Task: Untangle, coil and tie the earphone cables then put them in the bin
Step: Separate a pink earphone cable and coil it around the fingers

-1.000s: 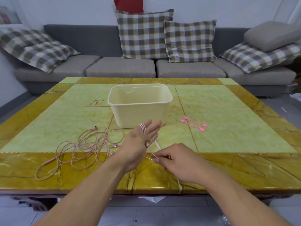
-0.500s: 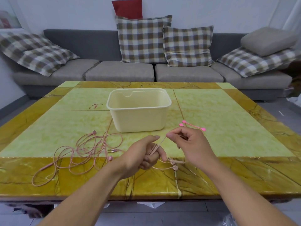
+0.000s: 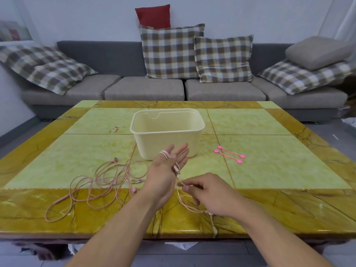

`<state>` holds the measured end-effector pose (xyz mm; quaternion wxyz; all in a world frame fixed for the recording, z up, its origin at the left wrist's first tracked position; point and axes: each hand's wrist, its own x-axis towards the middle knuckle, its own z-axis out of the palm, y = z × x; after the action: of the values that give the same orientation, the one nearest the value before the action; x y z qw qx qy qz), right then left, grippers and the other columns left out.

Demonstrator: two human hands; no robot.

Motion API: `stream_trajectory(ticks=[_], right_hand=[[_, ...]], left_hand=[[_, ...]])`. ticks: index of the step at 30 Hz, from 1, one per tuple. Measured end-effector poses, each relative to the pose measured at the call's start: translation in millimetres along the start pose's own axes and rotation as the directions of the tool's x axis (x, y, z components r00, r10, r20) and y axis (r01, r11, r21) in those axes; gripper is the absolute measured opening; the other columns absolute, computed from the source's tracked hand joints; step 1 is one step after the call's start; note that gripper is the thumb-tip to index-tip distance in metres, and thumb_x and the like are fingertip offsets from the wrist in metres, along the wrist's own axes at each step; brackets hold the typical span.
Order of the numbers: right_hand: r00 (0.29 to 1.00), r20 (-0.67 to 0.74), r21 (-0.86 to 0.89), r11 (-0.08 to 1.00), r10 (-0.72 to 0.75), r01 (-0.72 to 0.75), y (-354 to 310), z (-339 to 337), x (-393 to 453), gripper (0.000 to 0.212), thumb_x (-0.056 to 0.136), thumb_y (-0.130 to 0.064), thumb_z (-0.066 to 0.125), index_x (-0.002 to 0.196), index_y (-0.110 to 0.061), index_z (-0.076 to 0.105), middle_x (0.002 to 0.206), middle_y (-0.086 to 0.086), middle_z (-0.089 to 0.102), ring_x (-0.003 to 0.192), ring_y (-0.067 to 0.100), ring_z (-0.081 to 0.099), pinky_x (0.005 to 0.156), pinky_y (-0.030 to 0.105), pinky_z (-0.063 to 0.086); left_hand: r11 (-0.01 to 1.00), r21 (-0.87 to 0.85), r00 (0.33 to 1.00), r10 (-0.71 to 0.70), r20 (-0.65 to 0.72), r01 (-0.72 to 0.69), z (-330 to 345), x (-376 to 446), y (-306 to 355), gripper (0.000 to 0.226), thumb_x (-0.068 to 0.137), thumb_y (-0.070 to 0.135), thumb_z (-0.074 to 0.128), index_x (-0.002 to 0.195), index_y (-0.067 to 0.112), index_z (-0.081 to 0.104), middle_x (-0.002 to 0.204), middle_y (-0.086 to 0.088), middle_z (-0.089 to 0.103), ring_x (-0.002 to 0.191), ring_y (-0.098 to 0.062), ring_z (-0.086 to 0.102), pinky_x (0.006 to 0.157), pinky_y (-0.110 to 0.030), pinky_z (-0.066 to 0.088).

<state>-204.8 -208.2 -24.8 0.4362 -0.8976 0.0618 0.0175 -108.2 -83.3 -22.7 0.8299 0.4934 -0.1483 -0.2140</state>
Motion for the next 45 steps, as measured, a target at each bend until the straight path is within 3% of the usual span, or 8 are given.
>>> stream_trajectory(ticks=[4, 12, 21, 29, 33, 39, 42, 45], right_hand=[[0.999, -0.015, 0.056, 0.998, -0.034, 0.034, -1, -8, -8, 0.016, 0.097, -0.043, 0.065, 0.099, -0.035, 0.078, 0.055, -0.004, 0.054, 0.047, 0.009, 0.047, 0.049, 0.025, 0.041], [0.946, -0.301, 0.073, 0.986, -0.121, 0.149, 3, -25, -13, 0.006, 0.081, -0.041, 0.082, 0.083, -0.035, 0.079, 0.05, -0.01, 0.042, 0.048, 0.006, 0.035, 0.052, 0.025, 0.03], [0.885, -0.463, 0.249, 0.951, -0.049, 0.183, 1, -27, 0, 0.008, 0.079, -0.048, 0.078, 0.08, -0.041, 0.08, 0.06, 0.017, 0.054, 0.054, 0.019, 0.043, 0.065, 0.047, 0.051], [0.982, -0.181, 0.075, 0.994, -0.059, 0.074, -2, 0, 3, 0.047, 0.101, -0.038, 0.059, 0.055, -0.044, 0.064, 0.05, -0.006, 0.051, 0.045, 0.005, 0.039, 0.05, 0.024, 0.03], [0.996, -0.09, 0.08, 0.996, -0.021, 0.029, 0, 12, 4, 0.022, 0.102, -0.036, 0.057, 0.104, -0.05, 0.074, 0.057, -0.004, 0.053, 0.049, 0.008, 0.042, 0.051, 0.026, 0.035], [0.999, -0.018, -0.076, 0.996, -0.043, 0.041, -1, 4, -4, 0.021, 0.1, -0.047, 0.057, 0.108, -0.041, 0.076, 0.048, -0.017, 0.054, 0.045, 0.006, 0.04, 0.053, 0.026, 0.033], [0.994, -0.04, -0.153, 0.983, -0.104, 0.097, -5, -3, -12, 0.023, 0.098, -0.052, 0.057, 0.094, -0.037, 0.073, 0.052, -0.01, 0.052, 0.047, 0.007, 0.042, 0.054, 0.03, 0.034], [0.978, -0.164, -0.128, 0.986, -0.13, 0.109, -8, -17, -16, 0.023, 0.097, -0.048, 0.06, 0.087, -0.031, 0.072, 0.053, -0.011, 0.053, 0.049, 0.006, 0.041, 0.055, 0.031, 0.033]], left_hand=[[0.846, 0.514, 0.988, 0.155, 0.022, -0.144, -15, 3, -7, 0.042, 0.109, 0.003, 0.029, 0.135, 0.027, 0.052, 0.134, 0.0, 0.066, 0.121, -0.006, 0.062, 0.11, -0.027, 0.044], [0.479, 0.877, 0.95, -0.28, 0.138, 0.014, -17, -7, 7, 0.05, 0.108, 0.032, 0.034, 0.092, 0.009, 0.076, 0.055, 0.003, 0.049, 0.056, -0.014, 0.046, 0.06, -0.028, 0.038], [0.89, 0.327, 0.735, -0.448, 0.509, 0.317, -12, -14, 19, 0.045, 0.104, 0.033, 0.036, 0.089, 0.006, 0.068, 0.053, 0.0, 0.029, 0.048, -0.012, 0.017, 0.048, -0.022, 0.023], [0.944, -0.216, 0.931, -0.173, 0.32, 0.25, 5, -16, 23, 0.042, 0.098, -0.01, 0.036, 0.139, -0.008, 0.046, 0.121, -0.017, 0.071, 0.098, -0.025, 0.073, 0.082, -0.029, 0.061], [0.943, -0.292, 0.972, -0.098, 0.212, 0.159, 0, -9, 21, 0.055, 0.096, -0.021, 0.027, 0.148, -0.005, 0.032, 0.132, -0.019, 0.066, 0.121, -0.033, 0.065, 0.098, -0.034, 0.055], [0.986, 0.166, 0.996, 0.013, 0.085, -0.027, -22, 2, 9, 0.061, 0.098, -0.02, 0.026, 0.148, 0.012, 0.037, 0.131, -0.001, 0.068, 0.127, -0.016, 0.061, 0.11, -0.034, 0.045], [0.685, 0.719, 0.989, 0.019, 0.148, -0.121, -29, 2, -5, 0.049, 0.099, -0.015, 0.029, 0.131, 0.006, 0.059, 0.12, 0.018, 0.068, 0.12, 0.008, 0.057, 0.112, -0.027, 0.042], [0.585, 0.811, 0.962, -0.237, 0.136, 0.029, -21, -6, -6, 0.04, 0.098, -0.004, 0.033, 0.11, 0.004, 0.071, 0.089, 0.001, 0.076, 0.067, -0.003, 0.066, 0.068, -0.017, 0.051]])
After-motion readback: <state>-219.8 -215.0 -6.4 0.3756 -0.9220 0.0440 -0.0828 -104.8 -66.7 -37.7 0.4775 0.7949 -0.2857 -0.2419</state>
